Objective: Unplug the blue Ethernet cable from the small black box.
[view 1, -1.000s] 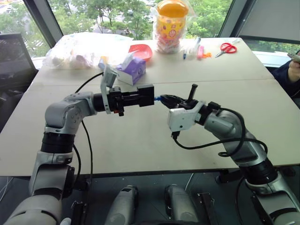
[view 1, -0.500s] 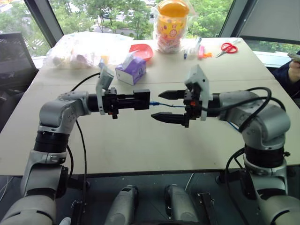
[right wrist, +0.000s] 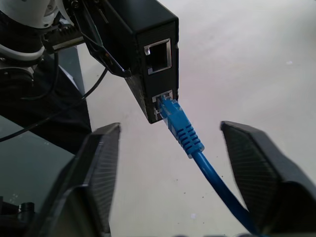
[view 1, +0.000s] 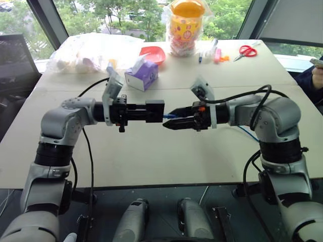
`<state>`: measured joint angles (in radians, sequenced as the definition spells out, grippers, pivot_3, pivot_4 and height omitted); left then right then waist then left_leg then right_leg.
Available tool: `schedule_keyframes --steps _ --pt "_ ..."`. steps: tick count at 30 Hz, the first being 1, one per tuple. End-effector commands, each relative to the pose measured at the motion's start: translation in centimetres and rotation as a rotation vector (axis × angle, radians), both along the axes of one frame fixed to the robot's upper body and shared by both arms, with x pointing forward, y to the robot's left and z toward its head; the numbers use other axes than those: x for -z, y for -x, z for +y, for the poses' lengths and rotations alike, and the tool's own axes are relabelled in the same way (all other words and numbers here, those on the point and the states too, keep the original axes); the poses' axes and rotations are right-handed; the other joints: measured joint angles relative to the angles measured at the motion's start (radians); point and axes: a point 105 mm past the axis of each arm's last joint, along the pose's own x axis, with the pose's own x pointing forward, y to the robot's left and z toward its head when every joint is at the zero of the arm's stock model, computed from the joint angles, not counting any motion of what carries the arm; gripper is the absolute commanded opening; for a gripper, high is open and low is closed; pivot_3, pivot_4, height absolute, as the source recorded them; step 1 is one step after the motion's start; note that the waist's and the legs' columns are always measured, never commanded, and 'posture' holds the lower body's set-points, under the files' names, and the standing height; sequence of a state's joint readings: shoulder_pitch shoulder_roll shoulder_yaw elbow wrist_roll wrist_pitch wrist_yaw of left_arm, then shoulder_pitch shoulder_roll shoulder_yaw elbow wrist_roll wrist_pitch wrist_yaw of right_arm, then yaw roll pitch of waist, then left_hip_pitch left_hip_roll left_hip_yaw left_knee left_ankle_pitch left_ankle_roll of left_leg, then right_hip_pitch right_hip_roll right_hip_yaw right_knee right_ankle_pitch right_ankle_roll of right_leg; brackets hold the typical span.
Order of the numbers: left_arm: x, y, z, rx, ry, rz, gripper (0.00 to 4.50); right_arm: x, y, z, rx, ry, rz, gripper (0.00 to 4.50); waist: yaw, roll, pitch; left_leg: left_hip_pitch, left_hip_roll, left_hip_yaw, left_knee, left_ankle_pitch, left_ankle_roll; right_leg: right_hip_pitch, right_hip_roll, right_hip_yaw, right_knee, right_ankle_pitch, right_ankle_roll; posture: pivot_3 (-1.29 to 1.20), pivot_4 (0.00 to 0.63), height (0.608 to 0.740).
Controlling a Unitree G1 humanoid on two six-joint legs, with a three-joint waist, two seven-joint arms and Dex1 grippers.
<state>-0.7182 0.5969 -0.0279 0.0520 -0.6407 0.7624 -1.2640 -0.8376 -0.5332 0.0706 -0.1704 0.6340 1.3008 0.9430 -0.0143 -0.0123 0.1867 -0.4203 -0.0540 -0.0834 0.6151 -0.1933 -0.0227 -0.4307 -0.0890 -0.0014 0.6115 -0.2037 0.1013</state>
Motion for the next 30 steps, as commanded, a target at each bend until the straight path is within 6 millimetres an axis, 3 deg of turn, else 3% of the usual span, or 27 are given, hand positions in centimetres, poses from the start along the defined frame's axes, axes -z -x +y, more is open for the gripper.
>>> schedule_keyframes --steps 1,6,10,20,30 --pt "-0.6 0.8 -0.3 0.044 -0.019 -0.049 0.48 -1.5 0.4 0.3 -0.044 -0.017 -0.026 2.2 0.0 0.0 0.0 0.0 0.0 0.0 0.0 0.0 0.0 0.0 0.0 0.0 0.0 0.0 0.0 0.0 0.15 0.74" --pt "-0.2 1.1 -0.5 0.063 -0.04 -0.058 0.48 -1.7 0.8 0.3 -0.074 -0.006 -0.014 2.2 0.0 0.0 0.0 0.0 0.0 0.0 0.0 0.0 0.0 0.0 0.0 0.0 0.0 0.0 0.0 0.0 0.15 0.74" --pt "-0.2 1.2 -0.7 0.066 -0.037 -0.06 0.48 -1.6 1.0 0.4 -0.084 0.007 -0.003 0.9 0.0 0.0 0.0 0.0 0.0 0.0 0.0 0.0 0.0 0.0 0.0 0.0 0.0 0.0 0.0 0.0 0.15 0.74" --pt "-0.5 1.1 -0.8 0.063 -0.023 -0.062 0.48 -0.5 1.4 0.4 -0.113 0.071 -0.024 0.9 0.0 0.0 0.0 0.0 0.0 0.0 0.0 0.0 0.0 0.0 0.0 0.0 0.0 0.0 0.0 0.0 0.15 0.74" --pt "-0.3 1.3 -0.9 0.073 -0.027 -0.061 0.48 -0.6 1.5 0.5 -0.121 0.069 -0.035 0.9 0.0 0.0 0.0 0.0 0.0 0.0 0.0 0.0 0.0 0.0 0.0 0.0 0.0 0.0 0.0 0.0 0.15 0.74"
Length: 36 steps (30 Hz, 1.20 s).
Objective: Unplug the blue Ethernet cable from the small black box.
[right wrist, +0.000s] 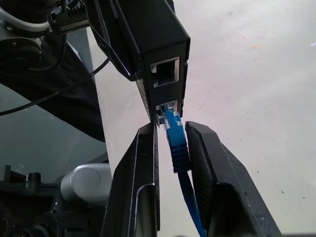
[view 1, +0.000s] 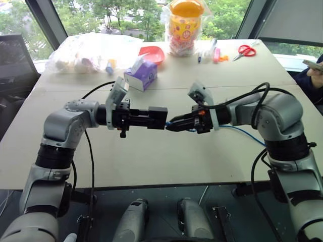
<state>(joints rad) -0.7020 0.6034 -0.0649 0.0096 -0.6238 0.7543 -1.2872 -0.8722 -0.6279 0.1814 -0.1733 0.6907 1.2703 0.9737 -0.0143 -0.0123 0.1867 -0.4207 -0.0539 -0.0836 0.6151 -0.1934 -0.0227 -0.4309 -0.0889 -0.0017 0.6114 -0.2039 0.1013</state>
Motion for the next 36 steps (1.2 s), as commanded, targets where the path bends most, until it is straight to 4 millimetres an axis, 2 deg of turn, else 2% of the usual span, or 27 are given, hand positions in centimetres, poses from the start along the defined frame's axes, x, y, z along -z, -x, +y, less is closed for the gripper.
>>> schedule_keyframes --steps 1,8,9,10,19,22,33,36 --pt "-1.0 0.5 -0.2 0.025 0.017 -0.048 0.48 -1.0 0.6 0.5 -0.049 -0.023 -0.03 0.9 0.0 0.0 0.0 0.0 0.0 0.0 0.0 0.0 0.0 0.0 0.0 0.0 0.0 0.0 0.0 0.0 0.15 0.74" --pt "-0.7 0.7 -0.3 0.032 0.01 -0.047 0.48 -1.1 0.7 0.6 -0.055 -0.024 -0.027 0.9 0.0 0.0 0.0 0.0 0.0 0.0 0.0 0.0 0.0 0.0 0.0 0.0 0.0 0.0 0.0 0.0 0.15 0.74" --pt "-0.7 0.7 -0.3 0.034 0.008 -0.046 0.48 -1.1 0.7 0.6 -0.056 -0.023 -0.027 0.37 0.0 0.0 0.0 0.0 0.0 0.0 0.0 0.0 0.0 0.0 0.0 0.0 0.0 0.0 0.0 0.0 0.15 0.74" --pt "-0.6 0.8 -0.4 0.037 0.006 -0.046 0.48 -1.1 0.7 0.6 -0.057 -0.023 -0.027 0.06 0.0 0.0 0.0 0.0 0.0 0.0 0.0 0.0 0.0 0.0 0.0 0.0 0.0 0.0 0.0 0.0 0.15 0.74" --pt "0.2 1.4 -0.5 0.064 -0.027 -0.05 0.48 -1.1 1.1 1.1 -0.085 -0.009 -0.014 0.02 0.0 0.0 0.0 0.0 0.0 0.0 0.0 0.0 0.0 0.0 0.0 0.0 0.0 0.0 0.0 0.0 0.15 0.74" --pt "0.3 1.4 -0.3 0.062 -0.033 -0.053 0.48 -0.6 1.0 0.8 -0.076 0.013 -0.014 0.02 0.0 0.0 0.0 0.0 0.0 0.0 0.0 0.0 0.0 0.0 0.0 0.0 0.0 0.0 0.0 0.0 0.15 0.74" --pt "0.7 0.9 2.5 -0.004 -0.086 -0.052 0.48 2.6 -1.8 -5.2 0.126 0.108 0.026 0.02 0.001 0.0 0.0 -0.002 0.0 0.002 0.0 0.0 0.0 -0.001 0.0 0.0 -0.001 0.0 0.0 0.0 0.15 0.74" --pt "1.7 0.5 3.1 -0.04 -0.125 -0.074 0.48 2.5 -4.2 -6.7 0.253 0.101 -0.109 0.02 -0.002 0.0 0.0 -0.003 0.0 0.002 0.0 0.0 0.0 -0.002 0.0 0.0 -0.001 0.0 0.0 0.0 0.15 0.74"
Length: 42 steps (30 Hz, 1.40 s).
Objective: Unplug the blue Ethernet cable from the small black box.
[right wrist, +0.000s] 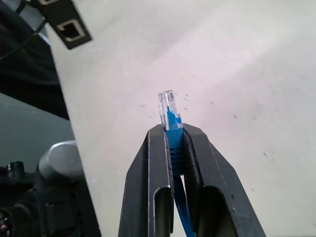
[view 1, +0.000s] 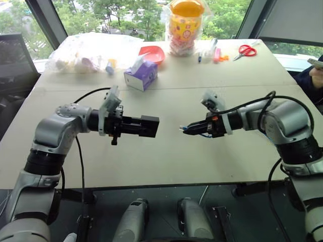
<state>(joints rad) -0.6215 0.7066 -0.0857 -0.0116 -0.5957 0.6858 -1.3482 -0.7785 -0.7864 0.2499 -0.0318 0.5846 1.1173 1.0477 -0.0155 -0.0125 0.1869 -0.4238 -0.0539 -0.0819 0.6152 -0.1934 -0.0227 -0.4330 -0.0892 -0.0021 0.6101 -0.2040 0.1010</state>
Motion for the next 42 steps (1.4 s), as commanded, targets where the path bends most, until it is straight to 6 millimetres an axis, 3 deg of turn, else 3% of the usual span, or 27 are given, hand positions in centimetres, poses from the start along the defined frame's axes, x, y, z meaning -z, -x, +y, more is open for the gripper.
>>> schedule_keyframes --steps 1,5,8,13,16,22,27,29,36,42 --pt "0.4 -0.7 0.8 -0.048 -0.046 -0.093 0.48 -1.5 -3.6 -1.6 0.156 -0.005 -0.239 0.02 -0.002 0.0 0.0 0.0 0.0 0.0 0.0 0.0 0.0 0.0 0.0 0.0 0.0 0.0 0.0 0.0 0.15 0.74" --pt "2.2 -2.6 -0.4 -0.147 -0.053 -0.201 0.48 -1.1 -9.0 -4.1 0.478 0.044 -0.395 0.02 0.002 0.0 0.0 0.0 0.0 0.002 0.0 0.0 0.0 0.0 0.0 0.001 0.001 0.001 -0.001 0.0 0.15 0.74" --pt "3.0 -4.0 -1.5 -0.22 -0.016 -0.237 0.48 -0.7 -10.6 -5.1 0.61 0.038 -0.393 0.02 0.011 0.0 0.0 -0.002 -0.001 0.001 0.001 0.001 0.0 -0.001 0.0 0.001 0.0 0.001 -0.001 0.0 0.15 0.74" --pt "3.8 -6.4 -3.6 -0.336 0.055 -0.305 0.48 -0.3 -10.5 -4.7 0.652 -0.004 -0.358 2.27 0.014 0.0 0.0 -0.002 -0.002 0.002 0.0 0.0 0.0 -0.001 0.0 0.001 0.0 0.003 0.003 0.0 0.15 0.74" --pt "4.8 -8.1 -4.2 -0.433 0.061 -0.336 0.48 -1.3 -9.6 -5.1 0.689 -0.061 -0.36 3.75 0.016 0.0 0.0 -0.002 -0.002 0.001 0.0 0.0 0.0 -0.001 0.0 0.0 0.001 0.003 0.003 0.0 0.15 0.74" --pt "6.2 -9.7 -5.2 -0.526 0.077 -0.377 0.48 -1.0 -6.8 -5.0 0.714 -0.095 -0.329 3.75 0.021 0.0 0.0 -0.001 -0.002 0.002 0.002 0.001 0.0 -0.001 0.0 0.0 0.002 0.003 0.004 0.0 0.15 0.74" --pt "9.3 -10.0 -4.8 -0.562 0.024 -0.337 0.48 0.5 -4.3 -5.3 0.741 -0.076 -0.293 3.75 0.024 0.0 0.0 -0.001 -0.001 0.002 0.002 0.001 0.0 -0.001 0.0 0.0 0.002 0.004 0.004 0.0 0.15 0.74" --pt "10.1 -9.9 -4.5 -0.57 0.015 -0.317 1.55 1.1 -3.5 -5.3 0.739 -0.052 -0.288 3.8 0.024 0.001 0.0 0.0 -0.001 0.002 0.003 0.001 0.0 0.001 0.001 0.0 0.003 0.003 0.004 0.0 0.15 0.74" --pt "10.1 -9.6 -3.1 -0.549 0.008 -0.288 4.48 1.5 -1.0 -5.1 0.672 -0.046 -0.247 3.8 0.019 0.001 0.0 0.002 0.0 0.001 0.007 0.0 0.0 0.005 0.001 -0.001 0.003 0.002 0.001 0.0 0.15 0.74" --pt "7.2 -7.8 -1.0 -0.478 0.036 -0.279 4.48 0.4 2.3 -4.2 0.496 -0.056 -0.235 3.8 0.003 0.001 0.0 0.002 0.0 -0.002 0.006 -0.001 0.002 0.004 0.001 -0.001 0.003 0.002 0.002 0.0 0.15 0.74"
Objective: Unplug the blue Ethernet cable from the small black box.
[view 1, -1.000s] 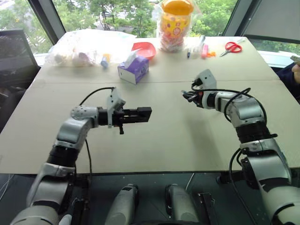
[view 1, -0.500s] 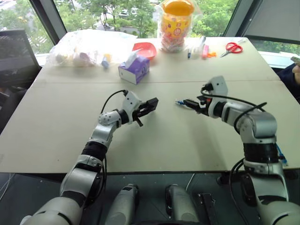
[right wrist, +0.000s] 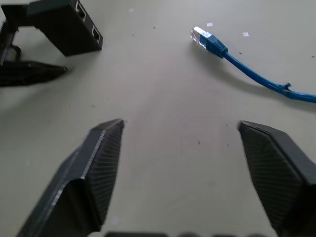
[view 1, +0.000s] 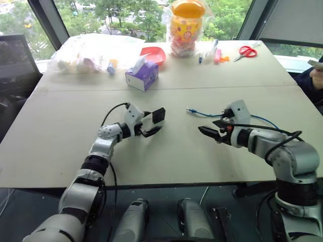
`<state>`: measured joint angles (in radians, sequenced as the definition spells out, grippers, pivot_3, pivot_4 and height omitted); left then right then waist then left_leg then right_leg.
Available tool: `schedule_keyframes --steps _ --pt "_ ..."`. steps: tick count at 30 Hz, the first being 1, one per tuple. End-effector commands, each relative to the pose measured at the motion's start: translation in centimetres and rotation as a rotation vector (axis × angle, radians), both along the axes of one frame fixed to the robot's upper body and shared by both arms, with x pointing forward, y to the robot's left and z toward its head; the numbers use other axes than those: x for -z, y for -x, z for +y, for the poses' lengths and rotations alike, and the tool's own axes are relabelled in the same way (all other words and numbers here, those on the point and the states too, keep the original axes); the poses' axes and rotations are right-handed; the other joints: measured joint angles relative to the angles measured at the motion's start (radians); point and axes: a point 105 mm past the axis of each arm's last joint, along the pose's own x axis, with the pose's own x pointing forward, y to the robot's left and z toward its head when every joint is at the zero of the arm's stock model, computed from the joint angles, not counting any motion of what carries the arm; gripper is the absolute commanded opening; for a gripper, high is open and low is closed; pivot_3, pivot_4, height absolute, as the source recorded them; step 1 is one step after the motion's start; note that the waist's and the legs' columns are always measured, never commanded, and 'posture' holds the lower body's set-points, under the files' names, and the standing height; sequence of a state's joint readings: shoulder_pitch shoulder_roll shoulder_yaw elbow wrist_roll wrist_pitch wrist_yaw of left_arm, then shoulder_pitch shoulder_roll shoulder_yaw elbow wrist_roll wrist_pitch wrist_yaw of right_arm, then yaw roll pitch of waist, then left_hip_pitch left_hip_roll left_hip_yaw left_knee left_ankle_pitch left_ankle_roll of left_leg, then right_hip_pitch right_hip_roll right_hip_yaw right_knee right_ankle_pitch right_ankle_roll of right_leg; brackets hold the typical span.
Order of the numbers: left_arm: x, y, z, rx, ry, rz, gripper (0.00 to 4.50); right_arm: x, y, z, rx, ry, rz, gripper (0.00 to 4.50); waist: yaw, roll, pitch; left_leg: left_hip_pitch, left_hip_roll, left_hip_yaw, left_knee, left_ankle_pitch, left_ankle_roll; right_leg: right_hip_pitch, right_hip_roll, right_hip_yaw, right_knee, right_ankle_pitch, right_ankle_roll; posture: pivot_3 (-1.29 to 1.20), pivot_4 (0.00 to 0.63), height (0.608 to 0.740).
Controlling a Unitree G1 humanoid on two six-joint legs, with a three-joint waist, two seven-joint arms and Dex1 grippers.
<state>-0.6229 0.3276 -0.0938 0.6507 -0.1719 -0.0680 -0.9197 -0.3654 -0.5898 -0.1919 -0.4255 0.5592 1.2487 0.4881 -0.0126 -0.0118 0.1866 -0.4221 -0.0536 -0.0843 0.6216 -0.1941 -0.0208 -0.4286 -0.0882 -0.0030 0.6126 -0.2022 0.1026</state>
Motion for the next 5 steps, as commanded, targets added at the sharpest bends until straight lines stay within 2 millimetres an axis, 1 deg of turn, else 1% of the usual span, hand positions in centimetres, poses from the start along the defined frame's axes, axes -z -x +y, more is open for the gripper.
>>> schedule_keyframes --steps 1,5 --pt "-3.4 1.1 0.6 0.054 0.049 -0.045 4.48 -2.0 1.7 0.8 -0.112 -0.008 -0.053 3.8 0.0 0.0 0.0 0.0 0.0 0.0 0.0 0.0 0.0 0.0 0.0 0.0 0.0 0.0 0.0 0.0 0.15 0.74" --pt "-5.9 2.6 1.9 0.076 0.094 -0.016 4.48 -2.8 2.6 0.6 -0.15 -0.003 -0.062 3.8 0.001 0.0 0.0 0.0 0.0 0.0 0.001 0.0 0.0 0.0 0.0 0.0 0.0 -0.001 -0.001 0.0 0.15 0.74"
